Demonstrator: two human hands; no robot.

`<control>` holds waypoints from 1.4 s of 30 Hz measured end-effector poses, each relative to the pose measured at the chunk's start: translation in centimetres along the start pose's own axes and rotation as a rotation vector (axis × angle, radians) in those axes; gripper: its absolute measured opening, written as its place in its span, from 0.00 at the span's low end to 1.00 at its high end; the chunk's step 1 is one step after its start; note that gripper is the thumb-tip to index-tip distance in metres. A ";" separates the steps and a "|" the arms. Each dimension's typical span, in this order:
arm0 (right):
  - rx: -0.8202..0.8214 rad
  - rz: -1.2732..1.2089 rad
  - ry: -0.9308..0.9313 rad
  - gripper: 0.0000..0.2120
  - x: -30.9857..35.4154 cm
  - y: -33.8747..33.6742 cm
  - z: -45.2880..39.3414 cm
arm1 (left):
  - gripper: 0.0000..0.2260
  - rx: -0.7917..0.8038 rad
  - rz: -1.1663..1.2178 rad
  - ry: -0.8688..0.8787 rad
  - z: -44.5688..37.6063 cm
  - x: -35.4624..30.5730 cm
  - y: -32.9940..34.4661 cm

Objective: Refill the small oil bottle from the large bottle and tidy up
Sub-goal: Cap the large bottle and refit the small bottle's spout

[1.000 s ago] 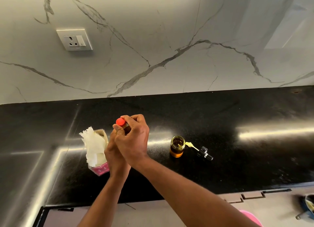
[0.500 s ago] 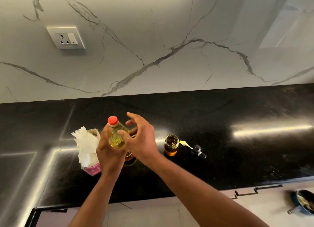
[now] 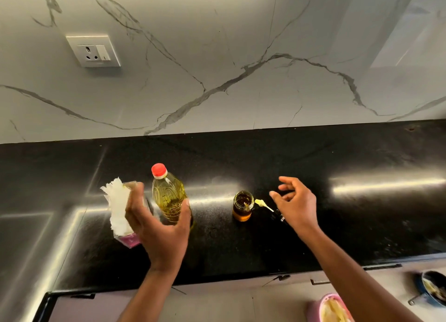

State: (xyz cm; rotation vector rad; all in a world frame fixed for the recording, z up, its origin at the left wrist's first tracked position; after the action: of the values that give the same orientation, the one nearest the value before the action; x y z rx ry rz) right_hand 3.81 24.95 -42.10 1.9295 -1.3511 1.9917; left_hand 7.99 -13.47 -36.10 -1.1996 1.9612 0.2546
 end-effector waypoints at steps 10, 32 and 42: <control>0.168 0.395 -0.018 0.39 -7.0 1.8 0.8 | 0.39 0.496 0.107 -0.249 12.2 0.2 9.1; 0.171 0.220 0.047 0.34 -10.2 3.1 1.9 | 0.46 0.600 0.040 -0.501 17.4 3.3 16.8; 0.130 -0.058 0.067 0.25 -3.5 -0.4 1.4 | 0.40 0.611 0.079 -0.510 17.5 3.9 17.4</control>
State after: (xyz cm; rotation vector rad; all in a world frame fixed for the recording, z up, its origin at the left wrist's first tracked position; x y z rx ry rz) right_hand 5.93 26.14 -45.03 1.9104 -1.1644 2.1450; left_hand 2.14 2.66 -54.31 -0.5849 1.4773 -0.0100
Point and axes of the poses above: each hand's wrist, its own z-axis away from the middle knuckle, its own y-axis out of the palm, x = y × z, the point moved 10 cm from there along -z, towards the middle knuckle, and after that the axes turned 13 degrees about -x, right-handed, at the moved point
